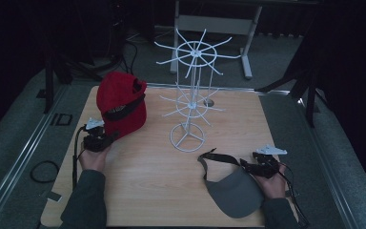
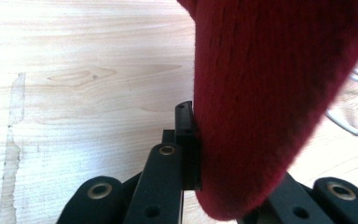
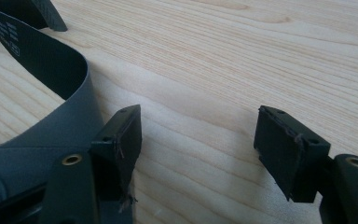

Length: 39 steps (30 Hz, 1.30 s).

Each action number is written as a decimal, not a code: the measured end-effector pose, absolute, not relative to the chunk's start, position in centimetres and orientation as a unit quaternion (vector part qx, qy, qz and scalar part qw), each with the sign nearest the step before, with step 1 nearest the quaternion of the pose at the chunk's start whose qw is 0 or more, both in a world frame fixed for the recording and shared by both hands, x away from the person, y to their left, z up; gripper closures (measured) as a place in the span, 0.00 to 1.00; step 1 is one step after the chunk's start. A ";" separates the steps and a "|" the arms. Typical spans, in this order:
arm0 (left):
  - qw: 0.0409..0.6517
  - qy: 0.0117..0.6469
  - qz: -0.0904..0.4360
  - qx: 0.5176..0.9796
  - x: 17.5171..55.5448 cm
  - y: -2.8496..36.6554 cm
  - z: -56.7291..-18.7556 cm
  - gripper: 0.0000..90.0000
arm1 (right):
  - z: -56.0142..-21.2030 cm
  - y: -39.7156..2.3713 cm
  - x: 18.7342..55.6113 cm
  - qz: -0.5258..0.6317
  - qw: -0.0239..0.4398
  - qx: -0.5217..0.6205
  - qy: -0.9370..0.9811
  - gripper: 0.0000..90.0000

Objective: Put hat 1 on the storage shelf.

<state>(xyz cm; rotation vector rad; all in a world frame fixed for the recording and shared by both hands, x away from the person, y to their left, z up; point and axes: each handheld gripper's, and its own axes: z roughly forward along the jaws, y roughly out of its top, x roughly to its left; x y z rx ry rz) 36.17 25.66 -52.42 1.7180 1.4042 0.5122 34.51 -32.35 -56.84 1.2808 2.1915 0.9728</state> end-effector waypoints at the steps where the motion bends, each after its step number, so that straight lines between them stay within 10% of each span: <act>1: 0.419 0.559 0.205 0.686 36.1 25.7 -52.3 0.96 | -56.8 -32.4 34.5 0.350 0.210 0.461 0.788 0.36; 39: 0.442 0.522 0.236 0.690 35.4 25.2 -47.5 0.96 | -56.8 -32.4 34.5 0.350 0.210 0.461 0.788 0.35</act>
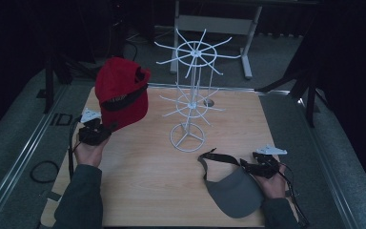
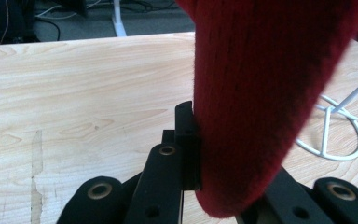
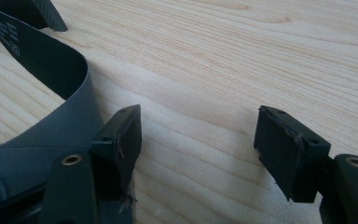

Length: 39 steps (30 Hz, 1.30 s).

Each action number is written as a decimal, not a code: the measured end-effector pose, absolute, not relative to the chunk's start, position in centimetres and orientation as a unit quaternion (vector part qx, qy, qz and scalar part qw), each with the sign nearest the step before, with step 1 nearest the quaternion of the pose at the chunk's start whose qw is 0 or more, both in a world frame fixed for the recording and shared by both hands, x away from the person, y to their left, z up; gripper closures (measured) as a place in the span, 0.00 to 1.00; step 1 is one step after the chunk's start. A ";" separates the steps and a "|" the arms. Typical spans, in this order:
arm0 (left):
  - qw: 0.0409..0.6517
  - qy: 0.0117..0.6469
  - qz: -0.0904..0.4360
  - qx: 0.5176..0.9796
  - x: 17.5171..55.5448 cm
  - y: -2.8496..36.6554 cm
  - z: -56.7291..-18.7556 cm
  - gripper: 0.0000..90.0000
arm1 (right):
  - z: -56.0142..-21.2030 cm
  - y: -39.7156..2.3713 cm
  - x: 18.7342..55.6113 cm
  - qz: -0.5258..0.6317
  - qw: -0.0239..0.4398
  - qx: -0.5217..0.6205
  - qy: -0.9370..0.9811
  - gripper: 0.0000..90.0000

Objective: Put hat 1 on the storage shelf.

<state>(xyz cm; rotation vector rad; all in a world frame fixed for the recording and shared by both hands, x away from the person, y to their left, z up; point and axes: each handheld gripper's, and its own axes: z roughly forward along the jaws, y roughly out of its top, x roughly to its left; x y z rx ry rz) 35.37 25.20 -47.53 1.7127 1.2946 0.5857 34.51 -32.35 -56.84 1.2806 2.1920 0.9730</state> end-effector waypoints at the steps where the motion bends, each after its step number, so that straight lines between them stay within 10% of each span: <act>1: 0.443 0.521 0.237 0.690 35.3 25.1 -47.4 0.96 | -56.8 -32.4 34.5 0.350 0.210 0.460 0.788 0.35; 39: 0.470 0.493 0.266 0.683 34.8 24.3 -43.9 0.96 | -56.8 -32.3 34.5 0.350 0.210 0.460 0.788 0.35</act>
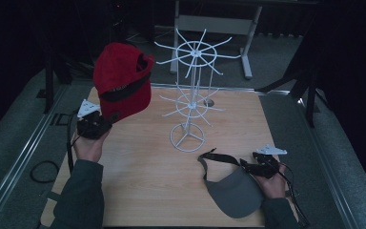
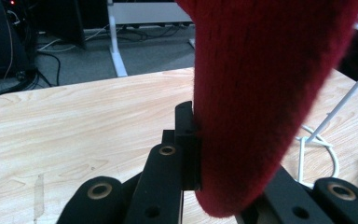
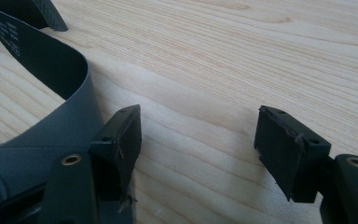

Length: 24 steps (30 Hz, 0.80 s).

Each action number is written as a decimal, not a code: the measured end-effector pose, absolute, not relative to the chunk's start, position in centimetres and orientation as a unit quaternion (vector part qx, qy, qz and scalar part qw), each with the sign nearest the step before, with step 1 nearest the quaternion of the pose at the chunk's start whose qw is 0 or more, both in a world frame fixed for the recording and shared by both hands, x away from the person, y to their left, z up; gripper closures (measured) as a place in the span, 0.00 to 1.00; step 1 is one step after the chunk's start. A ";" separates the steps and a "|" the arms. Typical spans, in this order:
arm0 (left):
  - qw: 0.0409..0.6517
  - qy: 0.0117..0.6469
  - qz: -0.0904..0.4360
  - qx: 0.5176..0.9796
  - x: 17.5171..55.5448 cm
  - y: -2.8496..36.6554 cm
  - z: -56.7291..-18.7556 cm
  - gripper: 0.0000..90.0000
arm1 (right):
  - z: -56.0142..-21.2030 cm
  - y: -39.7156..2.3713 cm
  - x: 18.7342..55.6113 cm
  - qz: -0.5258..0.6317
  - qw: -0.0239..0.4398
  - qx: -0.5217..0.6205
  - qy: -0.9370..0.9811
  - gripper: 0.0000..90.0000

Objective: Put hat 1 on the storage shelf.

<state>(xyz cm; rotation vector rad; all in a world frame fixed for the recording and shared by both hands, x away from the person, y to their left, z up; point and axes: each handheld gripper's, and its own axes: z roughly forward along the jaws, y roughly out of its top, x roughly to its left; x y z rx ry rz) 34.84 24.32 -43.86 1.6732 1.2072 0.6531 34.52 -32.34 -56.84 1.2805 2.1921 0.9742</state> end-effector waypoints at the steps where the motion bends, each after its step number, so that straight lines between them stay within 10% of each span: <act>1: 0.470 0.492 0.268 0.682 34.8 24.3 -43.8 0.96 | -56.8 -32.3 34.5 0.350 0.210 0.460 0.788 0.35; 24: 0.489 0.481 0.275 0.673 34.4 24.0 -42.0 0.96 | -56.8 -32.4 34.5 0.350 0.210 0.460 0.789 0.35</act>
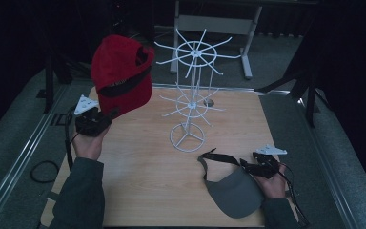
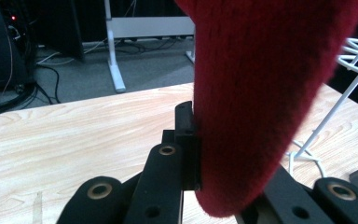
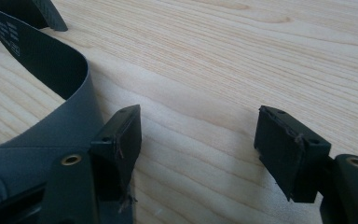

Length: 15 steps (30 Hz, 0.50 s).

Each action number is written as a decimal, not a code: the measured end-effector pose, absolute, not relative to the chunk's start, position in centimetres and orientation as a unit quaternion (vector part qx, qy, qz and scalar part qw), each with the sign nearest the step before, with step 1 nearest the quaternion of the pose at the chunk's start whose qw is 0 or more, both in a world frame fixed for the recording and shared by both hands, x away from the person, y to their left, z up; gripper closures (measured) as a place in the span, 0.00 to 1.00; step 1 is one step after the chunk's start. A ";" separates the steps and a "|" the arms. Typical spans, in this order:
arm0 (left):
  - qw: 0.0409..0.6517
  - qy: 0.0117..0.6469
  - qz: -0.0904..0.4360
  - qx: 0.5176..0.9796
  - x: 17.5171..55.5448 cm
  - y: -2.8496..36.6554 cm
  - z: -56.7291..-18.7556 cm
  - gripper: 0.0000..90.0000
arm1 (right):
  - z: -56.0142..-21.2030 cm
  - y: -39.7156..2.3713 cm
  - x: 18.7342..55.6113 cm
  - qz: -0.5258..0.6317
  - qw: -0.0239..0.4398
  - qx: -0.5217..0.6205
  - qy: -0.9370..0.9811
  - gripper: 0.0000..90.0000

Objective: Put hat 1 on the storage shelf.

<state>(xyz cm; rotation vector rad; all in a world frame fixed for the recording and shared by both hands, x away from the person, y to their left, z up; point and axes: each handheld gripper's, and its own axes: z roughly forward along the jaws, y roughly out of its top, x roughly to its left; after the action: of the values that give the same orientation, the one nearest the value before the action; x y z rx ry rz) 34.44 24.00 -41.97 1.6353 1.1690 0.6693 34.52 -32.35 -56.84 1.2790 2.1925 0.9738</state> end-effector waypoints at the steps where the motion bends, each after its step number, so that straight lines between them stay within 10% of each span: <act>1: 0.490 0.480 0.275 0.673 34.4 24.0 -41.9 0.96 | -56.8 -32.3 34.5 0.350 0.210 0.460 0.788 0.35; 15: 0.503 0.477 0.278 0.665 34.2 23.9 -40.8 0.96 | -56.8 -32.3 34.5 0.350 0.210 0.460 0.788 0.35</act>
<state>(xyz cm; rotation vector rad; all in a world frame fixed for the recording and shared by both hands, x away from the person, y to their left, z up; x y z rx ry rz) 34.19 23.88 -40.84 1.6060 1.1509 0.6714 34.52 -32.35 -56.84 1.2801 2.1923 0.9743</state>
